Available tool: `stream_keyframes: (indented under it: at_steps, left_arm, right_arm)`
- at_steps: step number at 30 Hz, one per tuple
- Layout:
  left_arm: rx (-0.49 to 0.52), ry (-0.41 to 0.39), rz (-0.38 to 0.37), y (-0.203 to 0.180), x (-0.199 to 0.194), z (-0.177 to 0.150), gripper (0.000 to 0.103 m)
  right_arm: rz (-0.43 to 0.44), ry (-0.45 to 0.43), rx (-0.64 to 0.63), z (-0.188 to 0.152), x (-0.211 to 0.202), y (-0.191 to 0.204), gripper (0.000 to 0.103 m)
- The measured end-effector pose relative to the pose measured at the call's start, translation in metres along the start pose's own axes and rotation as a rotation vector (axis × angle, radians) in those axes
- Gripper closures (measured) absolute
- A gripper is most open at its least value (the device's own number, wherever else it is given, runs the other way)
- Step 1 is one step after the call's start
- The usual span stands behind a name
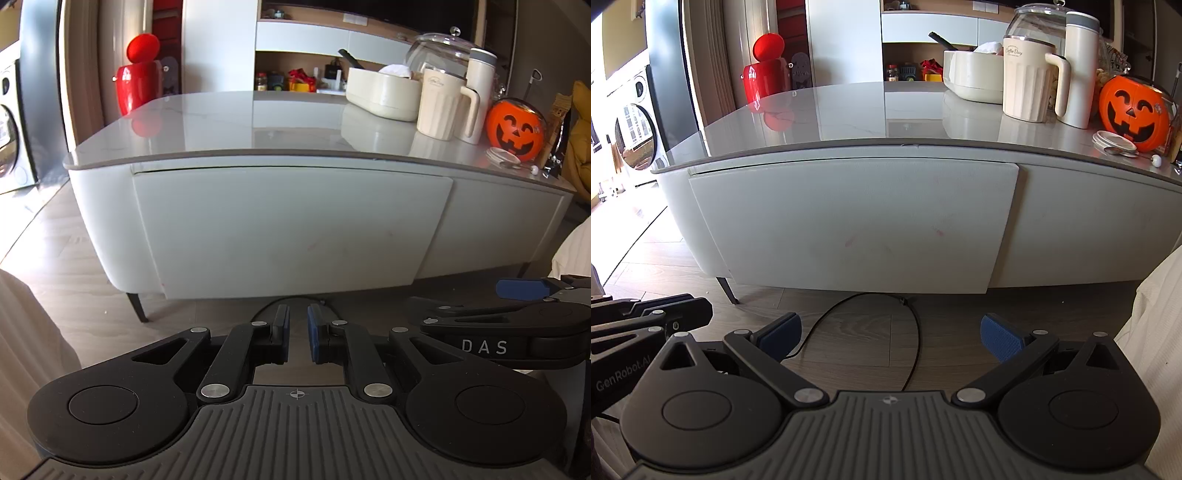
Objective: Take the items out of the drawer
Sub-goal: 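Move both tools toward the drawer under the white counter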
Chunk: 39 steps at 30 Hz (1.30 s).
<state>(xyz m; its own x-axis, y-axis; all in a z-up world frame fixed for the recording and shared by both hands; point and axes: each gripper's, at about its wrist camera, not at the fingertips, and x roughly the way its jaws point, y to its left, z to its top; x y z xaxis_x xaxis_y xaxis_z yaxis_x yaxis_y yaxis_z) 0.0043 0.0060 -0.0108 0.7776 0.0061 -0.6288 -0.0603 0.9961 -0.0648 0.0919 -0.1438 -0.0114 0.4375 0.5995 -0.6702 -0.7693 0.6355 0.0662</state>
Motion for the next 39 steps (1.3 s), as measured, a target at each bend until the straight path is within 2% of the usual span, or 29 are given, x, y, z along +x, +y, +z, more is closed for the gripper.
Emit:
stream_keyframes:
  at_steps: [22, 29, 34, 39]
  left_arm:
    - [-0.031, 0.013, 0.010, 0.006, -0.001, 0.003, 0.090]
    - [-0.083, 0.002, -0.004, 0.020, 0.007, 0.024, 0.090]
    - [-0.061, -0.023, 0.040, 0.034, 0.023, 0.048, 0.090]
    - [0.012, -0.037, 0.057, 0.044, 0.037, 0.070, 0.089]
  right_arm:
    - [0.030, 0.015, -0.010, 0.003, 0.001, 0.000, 0.000]
    - [0.078, 0.075, 0.015, 0.018, 0.014, -0.008, 0.000]
    - [0.079, 0.042, -0.027, 0.036, 0.025, -0.012, 0.000]
    - [0.121, 0.002, -0.056, 0.057, 0.033, -0.021, 0.000]
